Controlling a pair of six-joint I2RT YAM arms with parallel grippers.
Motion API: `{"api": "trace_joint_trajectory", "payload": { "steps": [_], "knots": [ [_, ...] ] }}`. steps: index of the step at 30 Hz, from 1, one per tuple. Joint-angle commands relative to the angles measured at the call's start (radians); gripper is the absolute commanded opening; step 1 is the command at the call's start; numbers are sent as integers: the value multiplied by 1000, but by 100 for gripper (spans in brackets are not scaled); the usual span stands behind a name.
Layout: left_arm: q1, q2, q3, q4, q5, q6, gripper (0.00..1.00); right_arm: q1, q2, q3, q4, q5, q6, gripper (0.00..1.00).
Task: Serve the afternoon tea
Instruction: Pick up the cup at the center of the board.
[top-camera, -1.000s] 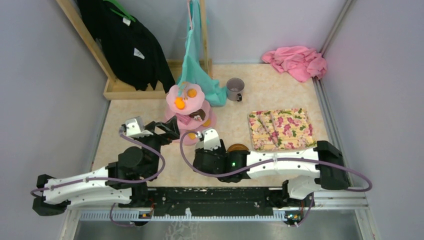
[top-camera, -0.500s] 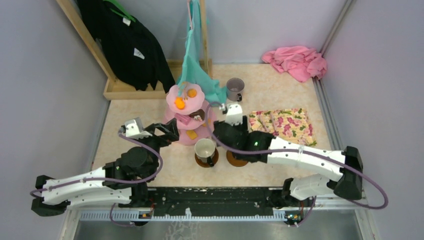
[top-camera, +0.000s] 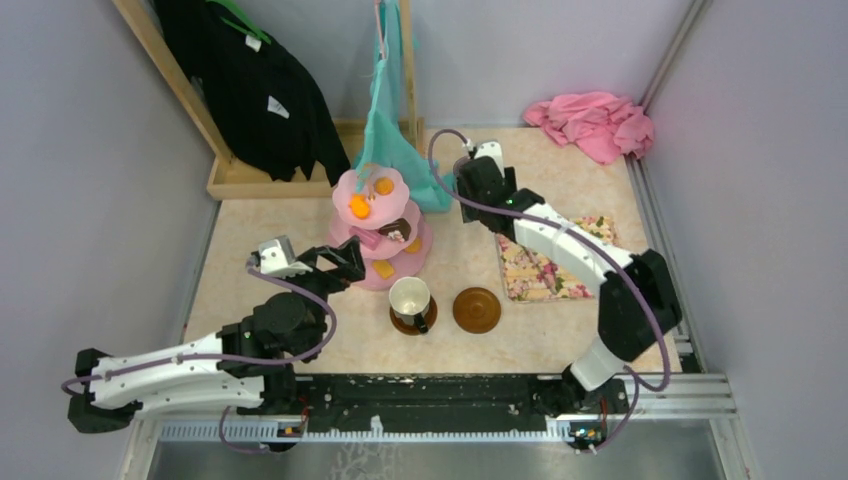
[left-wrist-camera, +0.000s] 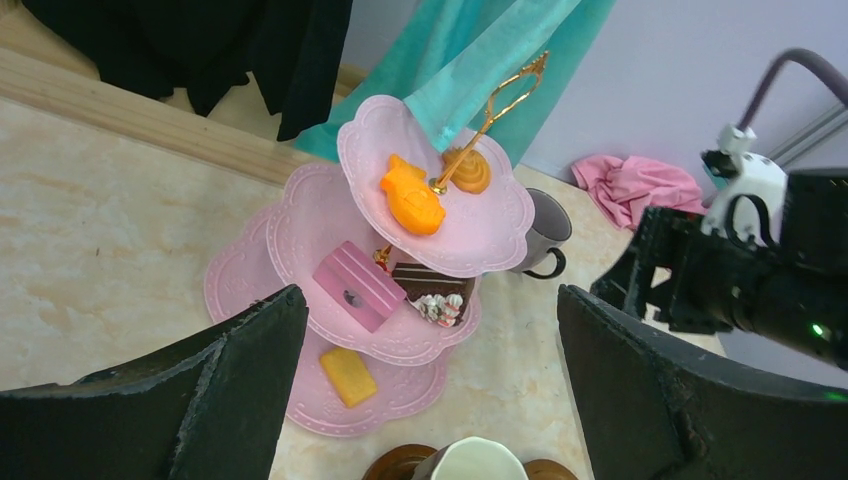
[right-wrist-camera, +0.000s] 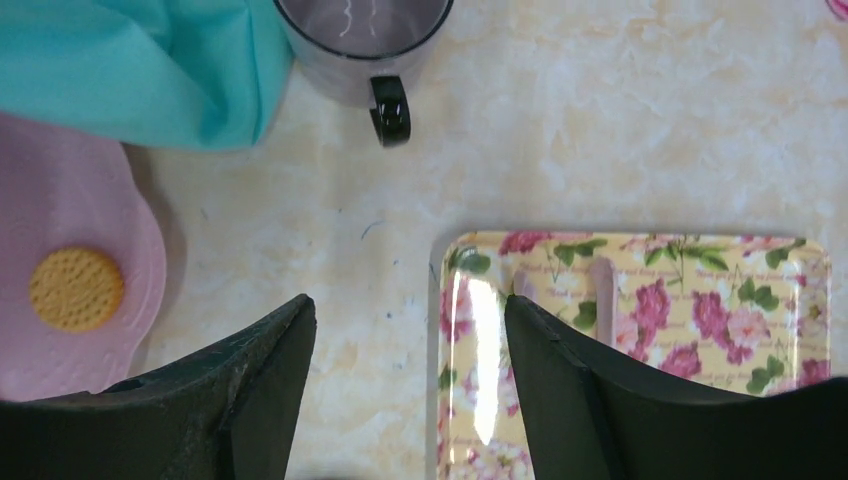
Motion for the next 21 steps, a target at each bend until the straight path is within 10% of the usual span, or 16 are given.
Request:
{"api": "trace_joint_trajectory", "payload": {
  "steps": [1, 21],
  "knots": [
    [12, 26, -22, 88, 29, 19, 99, -63, 104, 155, 70, -92, -106, 70],
    [47, 50, -30, 126, 50, 13, 99, -219, 455, 393, 114, -289, -160, 68]
  ]
}}
